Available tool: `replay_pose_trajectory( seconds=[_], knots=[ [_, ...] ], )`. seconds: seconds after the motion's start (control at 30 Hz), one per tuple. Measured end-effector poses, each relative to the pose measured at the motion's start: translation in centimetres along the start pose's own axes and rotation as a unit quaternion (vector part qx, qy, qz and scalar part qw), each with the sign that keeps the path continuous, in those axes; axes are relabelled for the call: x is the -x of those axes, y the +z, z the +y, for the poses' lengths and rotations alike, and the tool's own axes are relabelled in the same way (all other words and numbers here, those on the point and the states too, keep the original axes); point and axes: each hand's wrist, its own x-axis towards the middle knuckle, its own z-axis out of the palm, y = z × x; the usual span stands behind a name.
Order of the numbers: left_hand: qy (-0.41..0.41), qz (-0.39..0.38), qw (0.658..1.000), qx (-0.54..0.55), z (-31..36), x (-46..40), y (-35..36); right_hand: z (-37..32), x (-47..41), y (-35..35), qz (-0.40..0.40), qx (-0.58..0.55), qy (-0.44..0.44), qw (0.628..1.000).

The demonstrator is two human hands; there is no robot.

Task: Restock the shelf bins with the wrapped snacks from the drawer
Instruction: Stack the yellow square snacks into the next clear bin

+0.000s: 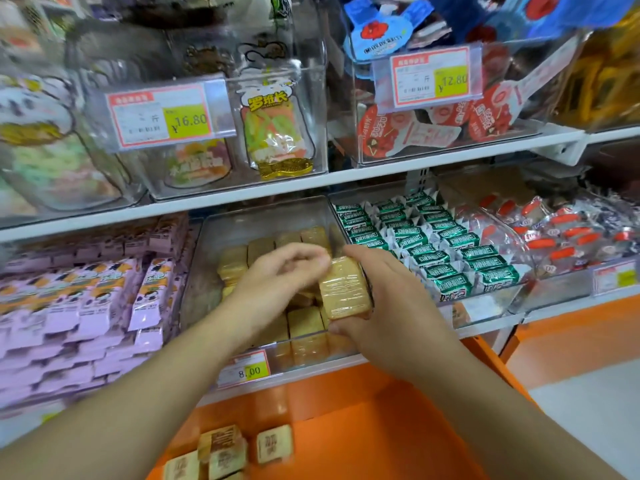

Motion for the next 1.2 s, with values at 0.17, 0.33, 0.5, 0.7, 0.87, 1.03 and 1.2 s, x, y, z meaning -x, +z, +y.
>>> replay_pose_trajectory(
  seconds=[0.17,0.33,0.5,0.7,0.87,1.03,1.2],
  knots=[
    [-0.01,0.018,0.999,-0.034,0.5,1.6,-0.4,-0.4,0.0,0.1,-0.01,-0.016,-0.002,1.0],
    [-0.015,0.092,0.993,-0.068,-0.9,-0.6,-0.5,0.3,-0.1,0.2,0.004,-0.033,-0.002,0.999],
    [-0.039,0.118,0.981,-0.149,-4.0,-4.7,1.2,1.0,0.1,0.3,0.006,-0.008,-0.01,1.0],
    [-0.032,0.147,0.958,-0.245,-5.6,-6.7,2.6,1.5,-0.5,0.6,0.0,0.06,-0.02,0.998],
    [-0.026,0.042,0.954,-0.296,-5.8,-5.4,1.7,1.7,-0.3,0.4,-0.012,0.076,-0.029,0.997],
    [0.005,0.088,0.922,-0.376,-5.8,-5.3,1.7,1.6,-0.1,0.2,-0.025,0.074,-0.032,0.996],
    [0.025,0.08,0.905,-0.417,-5.7,-5.3,2.2,1.6,0.2,-0.1,-0.03,0.07,-0.036,0.996]
  ],
)
